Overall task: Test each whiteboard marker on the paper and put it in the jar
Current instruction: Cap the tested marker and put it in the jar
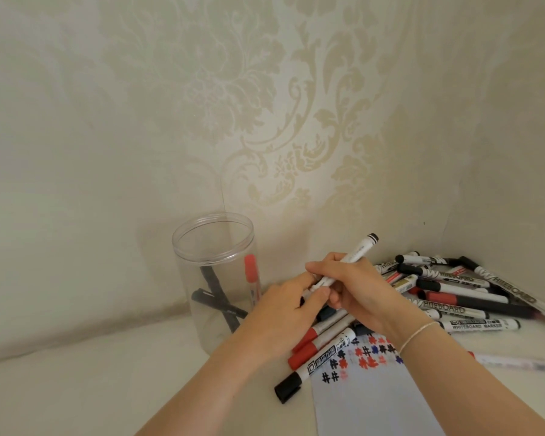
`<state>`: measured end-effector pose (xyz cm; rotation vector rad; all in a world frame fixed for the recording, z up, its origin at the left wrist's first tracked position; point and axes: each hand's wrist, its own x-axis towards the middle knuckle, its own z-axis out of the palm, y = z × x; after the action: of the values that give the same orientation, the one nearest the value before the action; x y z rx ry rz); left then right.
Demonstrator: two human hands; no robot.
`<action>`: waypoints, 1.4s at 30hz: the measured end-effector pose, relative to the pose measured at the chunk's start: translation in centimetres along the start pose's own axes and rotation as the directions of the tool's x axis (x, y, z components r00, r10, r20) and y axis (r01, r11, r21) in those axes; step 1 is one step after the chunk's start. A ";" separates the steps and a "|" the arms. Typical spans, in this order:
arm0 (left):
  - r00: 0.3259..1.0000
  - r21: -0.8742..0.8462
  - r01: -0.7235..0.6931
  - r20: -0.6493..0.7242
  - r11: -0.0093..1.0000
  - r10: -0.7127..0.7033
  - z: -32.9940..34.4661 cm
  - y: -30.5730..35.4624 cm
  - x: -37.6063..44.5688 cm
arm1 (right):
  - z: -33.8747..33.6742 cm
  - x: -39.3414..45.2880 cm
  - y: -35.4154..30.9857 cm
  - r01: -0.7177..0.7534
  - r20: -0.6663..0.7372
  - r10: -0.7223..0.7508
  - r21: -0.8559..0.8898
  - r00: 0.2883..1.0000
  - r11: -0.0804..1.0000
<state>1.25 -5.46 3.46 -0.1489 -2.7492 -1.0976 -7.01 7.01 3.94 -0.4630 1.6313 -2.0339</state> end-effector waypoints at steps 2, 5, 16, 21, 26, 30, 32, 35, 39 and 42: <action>0.999 0.008 0.024 0.026 1.000 -0.024 0.1 -0.2 0.0 | -0.2 -0.3 0.1 0.005 -0.039 -0.004 0.024 0.999 1.000; 0.996 0.071 0.078 0.034 0.994 -0.080 0.3 -0.7 0.1 | -1.0 -1.0 0.1 0.065 -0.281 -0.025 0.134 0.959 0.989; 0.981 0.137 -0.050 0.194 0.989 0.022 1.9 -2.9 -2.3 | -2.8 -6.5 3.5 -0.035 -0.426 0.004 -0.065 0.905 0.997; 0.989 0.455 -0.096 0.144 0.885 0.034 1.9 -2.4 -2.5 | -1.9 -6.4 5.2 -0.056 -0.505 -0.108 -0.300 0.856 0.952; 0.994 0.575 -0.109 0.054 0.811 0.095 2.4 -2.9 -2.1 | -1.8 -6.3 6.0 -0.049 -0.532 -0.186 -0.396 0.826 0.917; 0.993 0.528 -0.119 0.085 0.841 0.087 2.3 -3.0 -2.3 | -1.7 -6.6 5.9 -0.037 -0.533 -0.192 -0.388 0.824 0.921; 0.989 0.483 -0.114 0.134 0.868 0.056 2.0 -2.7 -2.5 | -1.7 -6.6 5.9 -0.036 -0.532 -0.185 -0.378 0.827 0.925; 0.979 0.514 -0.126 0.203 0.848 0.023 1.6 -2.3 -2.9 | -1.6 -6.6 6.0 -0.052 -0.533 -0.178 -0.388 0.827 0.920; 0.974 0.550 -0.134 0.226 0.824 0.008 1.6 -1.7 -3.0 | -1.6 -6.5 6.2 -0.061 -0.524 -0.199 -0.436 0.828 0.898; 0.977 0.541 -0.111 0.214 0.834 -0.009 1.5 -1.8 -3.0 | -1.7 -6.4 6.4 -0.048 -0.523 -0.238 -0.474 0.818 0.879</action>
<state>3.74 -5.76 0.57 -0.2658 -3.0957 -0.2445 -1.63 10.93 -2.44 -0.0792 2.5456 -1.9441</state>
